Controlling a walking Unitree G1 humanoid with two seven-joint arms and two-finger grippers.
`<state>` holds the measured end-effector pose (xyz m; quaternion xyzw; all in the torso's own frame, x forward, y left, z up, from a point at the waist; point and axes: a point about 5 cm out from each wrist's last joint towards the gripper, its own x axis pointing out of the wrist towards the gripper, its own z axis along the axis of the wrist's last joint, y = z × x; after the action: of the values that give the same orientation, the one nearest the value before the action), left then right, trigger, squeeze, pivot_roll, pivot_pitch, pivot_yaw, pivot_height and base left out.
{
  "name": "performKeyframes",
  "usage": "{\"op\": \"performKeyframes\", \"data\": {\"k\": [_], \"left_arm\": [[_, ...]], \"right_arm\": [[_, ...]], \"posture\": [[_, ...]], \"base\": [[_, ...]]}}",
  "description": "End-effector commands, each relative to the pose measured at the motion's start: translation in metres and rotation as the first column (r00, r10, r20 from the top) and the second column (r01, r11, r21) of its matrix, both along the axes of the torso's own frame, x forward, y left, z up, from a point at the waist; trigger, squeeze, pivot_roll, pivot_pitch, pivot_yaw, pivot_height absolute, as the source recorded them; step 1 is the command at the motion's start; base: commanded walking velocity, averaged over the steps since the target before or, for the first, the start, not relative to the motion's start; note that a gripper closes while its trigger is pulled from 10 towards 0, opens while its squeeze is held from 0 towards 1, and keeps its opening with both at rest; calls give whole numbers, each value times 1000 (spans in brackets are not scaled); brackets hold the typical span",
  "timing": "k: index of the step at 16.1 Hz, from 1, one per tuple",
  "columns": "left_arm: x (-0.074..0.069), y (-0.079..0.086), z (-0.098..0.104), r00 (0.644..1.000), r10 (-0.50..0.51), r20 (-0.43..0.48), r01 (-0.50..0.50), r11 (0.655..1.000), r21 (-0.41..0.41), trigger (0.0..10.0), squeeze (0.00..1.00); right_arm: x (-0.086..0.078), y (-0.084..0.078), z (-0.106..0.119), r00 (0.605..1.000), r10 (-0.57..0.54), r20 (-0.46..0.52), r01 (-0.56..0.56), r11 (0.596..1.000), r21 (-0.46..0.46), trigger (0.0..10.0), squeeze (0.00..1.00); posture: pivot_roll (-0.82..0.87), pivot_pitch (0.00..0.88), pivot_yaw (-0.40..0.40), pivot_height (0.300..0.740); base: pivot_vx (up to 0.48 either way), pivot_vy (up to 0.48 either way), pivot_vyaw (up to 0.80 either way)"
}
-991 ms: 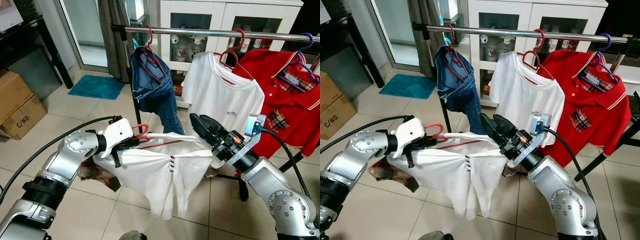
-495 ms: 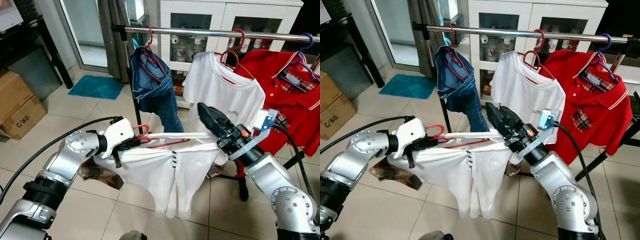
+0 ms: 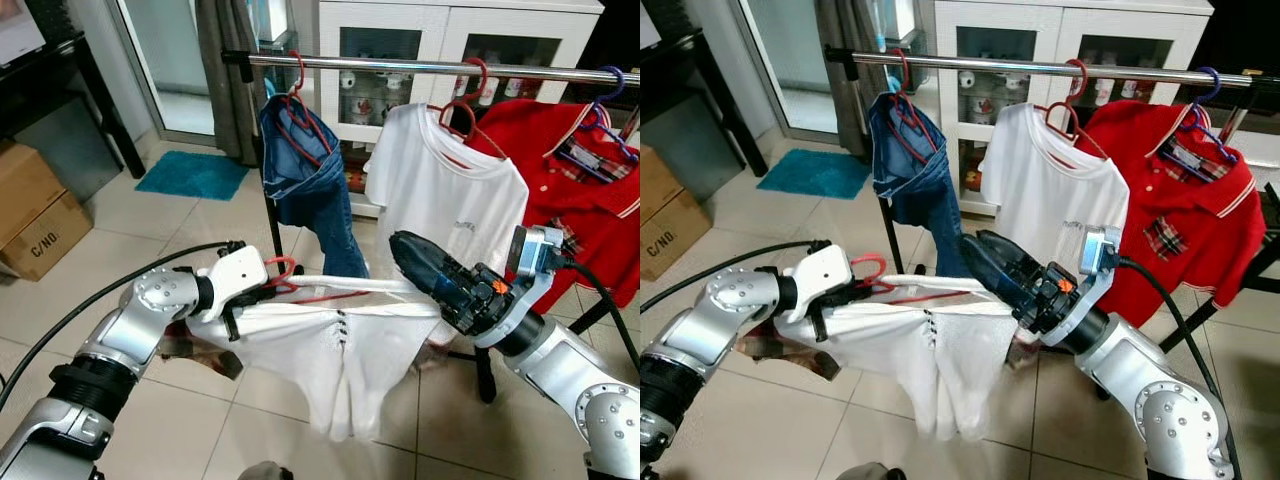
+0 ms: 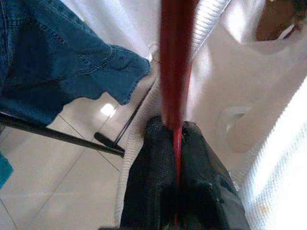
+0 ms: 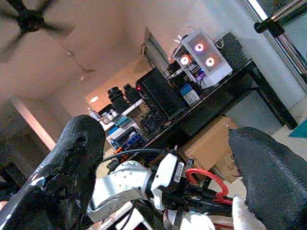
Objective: Hang hanger
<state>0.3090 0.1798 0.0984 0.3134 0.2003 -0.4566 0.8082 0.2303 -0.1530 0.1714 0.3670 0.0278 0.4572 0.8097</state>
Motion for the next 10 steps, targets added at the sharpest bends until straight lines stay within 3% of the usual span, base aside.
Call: {"op": "performKeyframes", "data": {"k": [1,4,7,8,9,10], "left_arm": [[-4,28,-15,992,116,-44,-111,989,102,0,0],[-10,30,-33,985,150,-89,-140,984,114,0,0],[-10,40,-43,968,238,-84,-227,966,124,0,0],[-7,46,-43,957,282,-63,-272,953,133,0,0],[-1,53,-40,944,330,-6,-325,934,149,0,0],[12,58,-26,920,382,86,-390,914,112,0,0]], "right_arm": [[3,-16,19,995,-75,72,73,997,34,10000,0],[2,-16,25,994,-86,70,81,994,73,10000,0],[-4,-12,17,998,-44,50,43,999,9,10000,0],[-5,-10,10,999,-22,33,23,998,-53,10000,0],[-6,-4,-11,1000,16,12,-12,956,-294,10000,0],[-5,0,-37,999,13,-32,-28,869,-495,10000,0]], "posture": [[-85,0,72,740],[-91,0,75,740],[-90,0,74,740],[-87,0,70,740],[-88,0,71,740],[-91,0,71,740]], "base": [[0,0,0],[0,0,0],[0,0,0],[0,0,0],[0,0,0],[0,0,0]]}}
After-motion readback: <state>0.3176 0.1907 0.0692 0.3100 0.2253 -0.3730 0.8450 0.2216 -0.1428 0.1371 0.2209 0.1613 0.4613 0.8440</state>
